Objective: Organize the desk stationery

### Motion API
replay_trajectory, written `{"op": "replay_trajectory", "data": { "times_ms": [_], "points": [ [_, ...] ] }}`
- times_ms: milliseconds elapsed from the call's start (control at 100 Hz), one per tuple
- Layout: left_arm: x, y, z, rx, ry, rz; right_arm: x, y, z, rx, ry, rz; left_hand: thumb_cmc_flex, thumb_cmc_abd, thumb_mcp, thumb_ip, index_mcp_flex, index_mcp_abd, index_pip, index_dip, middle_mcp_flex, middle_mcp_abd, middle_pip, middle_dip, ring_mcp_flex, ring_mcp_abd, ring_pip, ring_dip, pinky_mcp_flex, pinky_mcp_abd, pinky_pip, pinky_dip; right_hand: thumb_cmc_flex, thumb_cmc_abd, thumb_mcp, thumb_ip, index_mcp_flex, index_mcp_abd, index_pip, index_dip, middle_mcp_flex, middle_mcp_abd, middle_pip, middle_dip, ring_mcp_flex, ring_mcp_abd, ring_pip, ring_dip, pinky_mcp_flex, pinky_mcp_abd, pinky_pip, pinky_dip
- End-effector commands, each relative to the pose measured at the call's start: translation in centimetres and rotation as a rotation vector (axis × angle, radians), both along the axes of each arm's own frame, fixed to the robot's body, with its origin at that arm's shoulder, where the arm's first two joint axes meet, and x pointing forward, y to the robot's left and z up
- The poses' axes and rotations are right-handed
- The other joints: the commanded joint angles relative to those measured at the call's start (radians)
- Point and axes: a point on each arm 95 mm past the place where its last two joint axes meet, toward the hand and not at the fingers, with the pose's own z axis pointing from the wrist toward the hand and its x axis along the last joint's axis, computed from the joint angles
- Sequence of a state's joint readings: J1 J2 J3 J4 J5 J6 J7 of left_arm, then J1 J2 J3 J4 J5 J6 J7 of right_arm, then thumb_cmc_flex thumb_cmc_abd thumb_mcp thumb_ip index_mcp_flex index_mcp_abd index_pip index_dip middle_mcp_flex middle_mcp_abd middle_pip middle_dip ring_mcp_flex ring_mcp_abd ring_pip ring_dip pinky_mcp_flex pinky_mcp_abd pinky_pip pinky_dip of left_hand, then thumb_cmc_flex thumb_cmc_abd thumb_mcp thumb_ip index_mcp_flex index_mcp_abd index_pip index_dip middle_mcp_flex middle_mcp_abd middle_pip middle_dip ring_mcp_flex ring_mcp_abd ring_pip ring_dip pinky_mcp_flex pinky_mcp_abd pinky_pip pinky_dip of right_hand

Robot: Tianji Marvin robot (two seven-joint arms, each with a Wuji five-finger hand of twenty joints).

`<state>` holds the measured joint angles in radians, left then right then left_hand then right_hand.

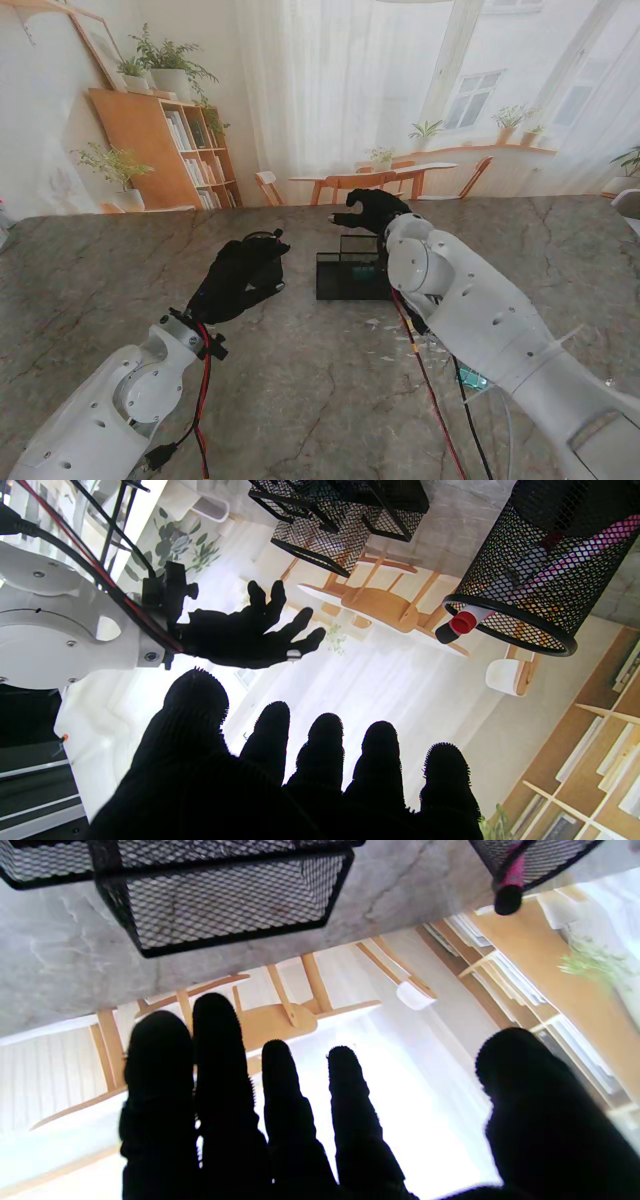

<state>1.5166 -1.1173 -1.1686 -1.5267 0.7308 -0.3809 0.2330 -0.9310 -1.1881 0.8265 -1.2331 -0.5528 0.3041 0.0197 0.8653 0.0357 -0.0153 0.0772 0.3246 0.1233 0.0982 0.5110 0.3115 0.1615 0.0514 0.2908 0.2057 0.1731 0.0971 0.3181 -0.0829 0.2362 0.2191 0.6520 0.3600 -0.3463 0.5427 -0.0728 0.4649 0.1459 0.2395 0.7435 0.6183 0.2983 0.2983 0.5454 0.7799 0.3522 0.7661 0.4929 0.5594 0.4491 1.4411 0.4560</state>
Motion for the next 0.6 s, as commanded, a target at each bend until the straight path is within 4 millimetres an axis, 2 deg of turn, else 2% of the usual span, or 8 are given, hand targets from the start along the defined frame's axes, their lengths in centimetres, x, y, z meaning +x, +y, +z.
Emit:
{"op": "replay_trajectory", "data": {
  "times_ms": [0,50,90,190,280,360,430,590],
  "points": [
    [-0.1,-0.2,-0.2,-0.008,0.002,-0.004,-0.5,-0.5,0.4,-0.003,-0.011,0.021,0.031,0.074,-0.027,-0.12,0.019,-0.002,0.007,0.01,0.013,0.003,0.001,0.005,0.017,-0.012,0.007,0.009,-0.012,-0.027,-0.004,-0.008,-0.038,0.033,-0.012,0.024,-0.043,-0.01,-0.019,-0.034,-0.038,0.001,-0.068,-0.03,-0.078,0.054,-0.108,-0.031,-0.117,0.055,-0.063,0.028],
    [-0.1,-0.2,-0.2,-0.008,0.002,-0.005,-1.0,-0.8,0.7,-0.002,-0.015,0.044,0.031,0.074,-0.027,-0.12,0.019,-0.003,0.007,0.01,0.012,0.004,0.0,0.005,0.016,-0.013,0.007,0.008,-0.012,-0.027,-0.004,-0.008,-0.045,0.044,-0.017,0.023,-0.077,-0.012,-0.04,-0.049,-0.069,-0.012,-0.116,-0.05,-0.167,0.058,-0.236,-0.062,-0.249,0.06,-0.15,0.013],
    [-0.2,-0.2,-0.2,-0.009,0.002,-0.005,-1.5,-1.0,0.8,0.0,-0.016,0.062,0.032,0.074,-0.026,-0.12,0.019,-0.001,0.007,0.01,0.012,0.004,0.0,0.005,0.016,-0.013,0.007,0.008,-0.012,-0.027,-0.004,-0.008,-0.047,0.05,-0.021,0.023,-0.096,-0.021,-0.049,-0.055,-0.097,-0.028,-0.149,-0.068,-0.243,0.039,-0.33,-0.086,-0.358,0.046,-0.222,-0.015],
    [-0.2,-0.3,-0.2,-0.009,0.001,-0.006,-2.9,-1.8,1.0,-0.003,-0.017,0.096,0.031,0.076,-0.027,-0.12,0.018,-0.003,0.007,0.01,0.013,0.002,0.001,0.005,0.016,-0.014,0.007,0.008,-0.013,-0.026,-0.005,-0.008,-0.047,0.06,-0.031,0.022,-0.139,-0.027,-0.075,-0.07,-0.163,-0.056,-0.202,-0.106,-0.371,0.0,-0.488,-0.129,-0.509,0.008,-0.353,-0.082],
    [-0.2,-0.3,-0.2,-0.01,0.002,-0.007,-4.2,-2.8,1.0,-0.01,-0.013,0.126,0.031,0.076,-0.027,-0.12,0.018,-0.004,0.007,0.01,0.012,0.003,0.0,0.005,0.016,-0.013,0.007,0.008,-0.013,-0.026,-0.005,-0.008,-0.042,0.064,-0.04,0.022,-0.181,-0.031,-0.097,-0.079,-0.233,-0.078,-0.233,-0.131,-0.467,-0.044,-0.583,-0.157,-0.614,-0.06,-0.469,-0.136],
    [-0.2,-0.3,-0.2,-0.01,0.002,-0.007,-5.5,-3.6,1.1,-0.03,-0.009,0.155,0.032,0.076,-0.026,-0.12,0.018,-0.003,0.007,0.01,0.013,0.002,0.0,0.005,0.016,-0.013,0.006,0.008,-0.013,-0.025,-0.006,-0.008,-0.034,0.067,-0.048,0.022,-0.213,-0.024,-0.112,-0.08,-0.276,-0.085,-0.244,-0.145,-0.511,-0.059,-0.631,-0.171,-0.657,-0.105,-0.548,-0.168],
    [-0.2,-0.3,-0.2,-0.009,0.002,-0.007,-6.7,-4.3,1.1,-0.052,-0.002,0.172,0.031,0.076,-0.027,-0.12,0.018,-0.003,0.007,0.01,0.013,0.003,0.0,0.005,0.016,-0.012,0.006,0.008,-0.013,-0.023,-0.006,-0.007,-0.023,0.062,-0.051,0.022,-0.243,-0.015,-0.125,-0.08,-0.314,-0.075,-0.249,-0.148,-0.557,-0.07,-0.657,-0.174,-0.679,-0.132,-0.589,-0.177],
    [-0.2,-0.3,-0.2,-0.008,0.001,-0.006,-9.2,-6.2,0.5,-0.124,-0.005,0.177,0.03,0.076,-0.027,-0.12,0.019,-0.002,0.007,0.01,0.014,0.002,0.001,0.004,0.016,-0.013,0.006,0.008,-0.014,-0.021,-0.007,-0.006,0.013,0.038,-0.052,0.025,-0.301,0.009,-0.123,-0.047,-0.358,-0.04,-0.239,-0.127,-0.558,-0.047,-0.664,-0.15,-0.669,-0.122,-0.603,-0.159]
  ]
}}
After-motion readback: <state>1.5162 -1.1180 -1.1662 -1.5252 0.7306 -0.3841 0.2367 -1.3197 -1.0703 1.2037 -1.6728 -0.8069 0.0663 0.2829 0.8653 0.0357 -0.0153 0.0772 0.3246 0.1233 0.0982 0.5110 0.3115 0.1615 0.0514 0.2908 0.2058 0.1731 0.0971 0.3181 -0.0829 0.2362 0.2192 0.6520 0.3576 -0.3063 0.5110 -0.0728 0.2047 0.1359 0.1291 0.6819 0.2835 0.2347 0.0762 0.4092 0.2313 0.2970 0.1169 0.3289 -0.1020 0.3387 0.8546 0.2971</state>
